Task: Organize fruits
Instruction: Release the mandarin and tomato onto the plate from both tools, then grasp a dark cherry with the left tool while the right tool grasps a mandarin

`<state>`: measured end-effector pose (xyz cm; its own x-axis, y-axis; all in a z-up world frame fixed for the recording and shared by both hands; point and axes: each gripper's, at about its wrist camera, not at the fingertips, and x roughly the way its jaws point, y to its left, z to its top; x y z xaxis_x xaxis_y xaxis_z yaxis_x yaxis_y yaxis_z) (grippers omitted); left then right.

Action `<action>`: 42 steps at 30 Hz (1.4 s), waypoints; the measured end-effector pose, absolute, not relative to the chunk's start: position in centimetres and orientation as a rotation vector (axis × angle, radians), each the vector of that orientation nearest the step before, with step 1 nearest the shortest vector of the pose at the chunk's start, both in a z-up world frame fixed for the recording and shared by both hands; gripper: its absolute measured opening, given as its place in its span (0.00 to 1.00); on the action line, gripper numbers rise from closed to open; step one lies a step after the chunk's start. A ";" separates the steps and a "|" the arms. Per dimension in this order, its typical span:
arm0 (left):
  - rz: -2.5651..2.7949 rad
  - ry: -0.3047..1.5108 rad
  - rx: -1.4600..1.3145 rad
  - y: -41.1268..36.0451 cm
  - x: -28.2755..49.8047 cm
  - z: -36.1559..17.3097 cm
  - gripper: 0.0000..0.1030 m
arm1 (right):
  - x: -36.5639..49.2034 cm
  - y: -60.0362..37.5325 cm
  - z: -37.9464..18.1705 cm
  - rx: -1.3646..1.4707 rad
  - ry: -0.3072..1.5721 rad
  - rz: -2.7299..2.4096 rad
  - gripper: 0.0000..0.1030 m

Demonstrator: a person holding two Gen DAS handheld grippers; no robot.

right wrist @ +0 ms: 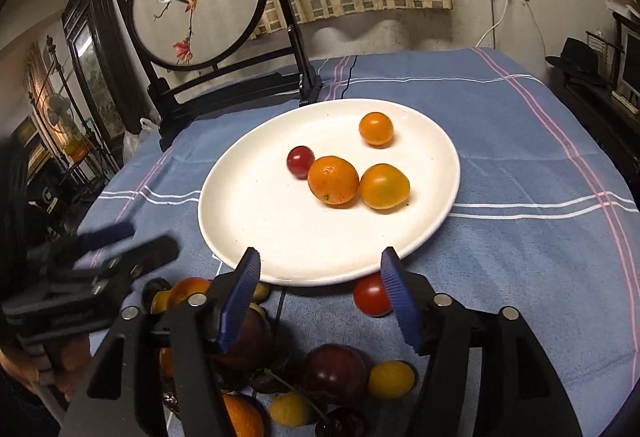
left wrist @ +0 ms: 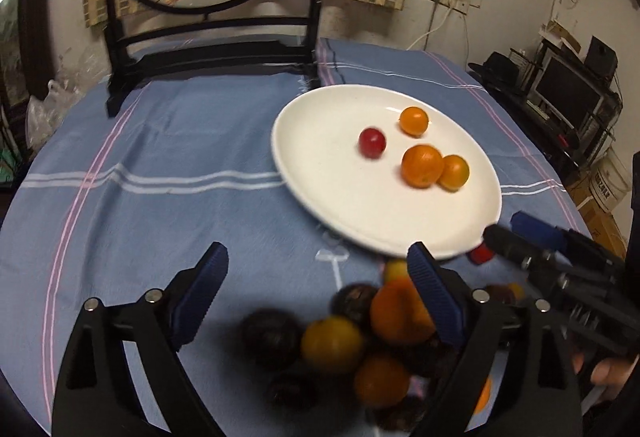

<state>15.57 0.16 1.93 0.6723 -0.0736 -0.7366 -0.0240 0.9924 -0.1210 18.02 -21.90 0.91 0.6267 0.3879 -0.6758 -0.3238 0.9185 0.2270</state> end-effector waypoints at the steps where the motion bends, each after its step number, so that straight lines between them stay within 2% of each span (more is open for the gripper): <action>1: -0.024 0.838 -0.130 0.4 15.1 1.7 0.86 | 18.0 -22.1 0.9 0.092 0.796 0.405 0.66; 11: -0.015 0.873 -0.194 2.6 10.3 0.3 0.86 | 13.4 -24.8 -0.7 0.156 0.811 0.401 0.66; 15: -0.019 0.873 -0.184 2.6 8.7 0.0 0.86 | 11.1 -25.9 -0.8 0.200 0.797 0.407 0.74; 24: -0.002 0.912 -0.103 1.7 7.4 -1.5 0.86 | 7.8 -26.2 -0.7 0.181 0.791 0.425 0.80; 31: -0.032 0.962 -0.070 1.0 9.4 -2.7 0.59 | 6.6 -25.9 -0.9 0.130 0.815 0.444 0.80; 33: -0.038 0.966 -0.060 0.6 10.2 -2.9 0.48 | 6.4 -26.0 -0.9 0.113 0.824 0.439 0.80; 35: -0.059 0.966 -0.054 0.4 10.3 -3.0 0.29 | 6.2 -25.9 -0.9 0.083 0.834 0.426 0.80; 40: -0.081 0.951 -0.057 0.3 9.7 -2.8 0.29 | 5.8 -24.4 -0.7 0.029 0.864 0.490 0.80; 42: -0.085 0.952 -0.057 0.3 9.7 -2.7 0.29 | 5.9 -23.3 -0.8 -0.003 0.884 0.514 0.74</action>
